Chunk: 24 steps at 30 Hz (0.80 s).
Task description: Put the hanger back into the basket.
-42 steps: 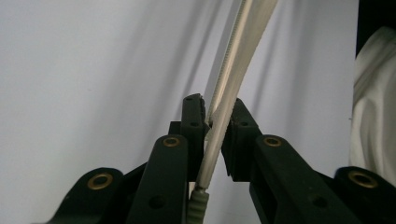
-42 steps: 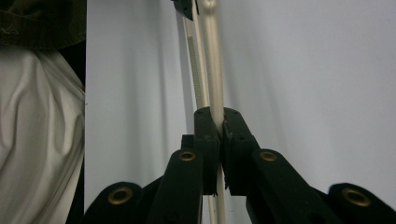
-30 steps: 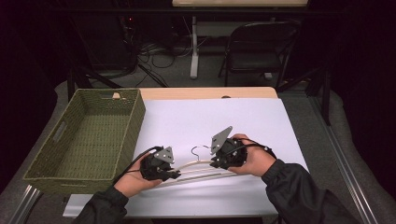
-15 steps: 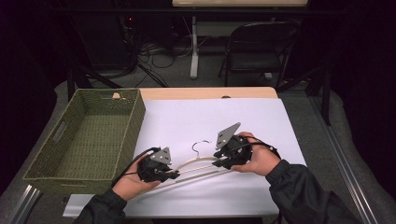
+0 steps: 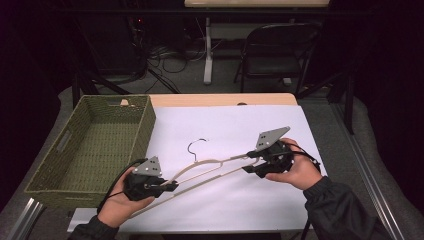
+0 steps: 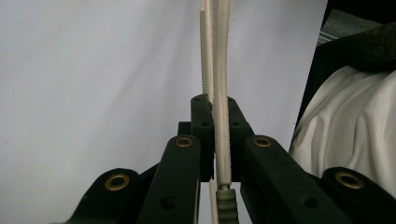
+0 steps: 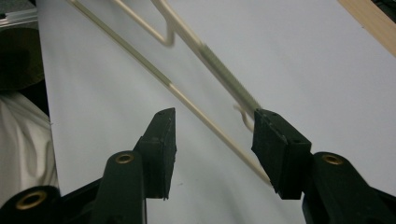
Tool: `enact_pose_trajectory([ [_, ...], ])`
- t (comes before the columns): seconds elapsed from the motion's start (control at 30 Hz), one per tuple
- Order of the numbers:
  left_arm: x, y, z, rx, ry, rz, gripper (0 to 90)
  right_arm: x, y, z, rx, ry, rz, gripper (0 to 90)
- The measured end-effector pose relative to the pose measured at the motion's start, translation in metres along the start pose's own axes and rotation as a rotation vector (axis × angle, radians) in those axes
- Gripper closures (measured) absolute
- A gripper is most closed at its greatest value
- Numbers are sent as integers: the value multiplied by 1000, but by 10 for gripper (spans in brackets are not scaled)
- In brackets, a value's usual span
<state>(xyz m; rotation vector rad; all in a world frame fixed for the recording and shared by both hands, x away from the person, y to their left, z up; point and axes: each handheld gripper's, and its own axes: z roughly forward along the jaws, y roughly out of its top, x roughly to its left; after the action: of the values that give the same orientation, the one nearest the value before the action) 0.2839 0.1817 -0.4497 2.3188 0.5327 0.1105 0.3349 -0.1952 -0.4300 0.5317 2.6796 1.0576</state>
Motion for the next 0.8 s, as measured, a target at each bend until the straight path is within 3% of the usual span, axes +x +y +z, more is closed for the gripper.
enact_pose_trajectory([
  [0.23, 0, 0, -30, -46, 37, -4, 872, -5, -16, -10, -6, -56, 70, 471],
  [0.53, 12, -4, -58, -71, 94, -34, 871, -9, -35, -8, -15, -86, 142, 467],
  [0.8, 28, -3, -104, -110, 176, -46, 872, -9, -46, -2, 5, -108, 166, 469],
])
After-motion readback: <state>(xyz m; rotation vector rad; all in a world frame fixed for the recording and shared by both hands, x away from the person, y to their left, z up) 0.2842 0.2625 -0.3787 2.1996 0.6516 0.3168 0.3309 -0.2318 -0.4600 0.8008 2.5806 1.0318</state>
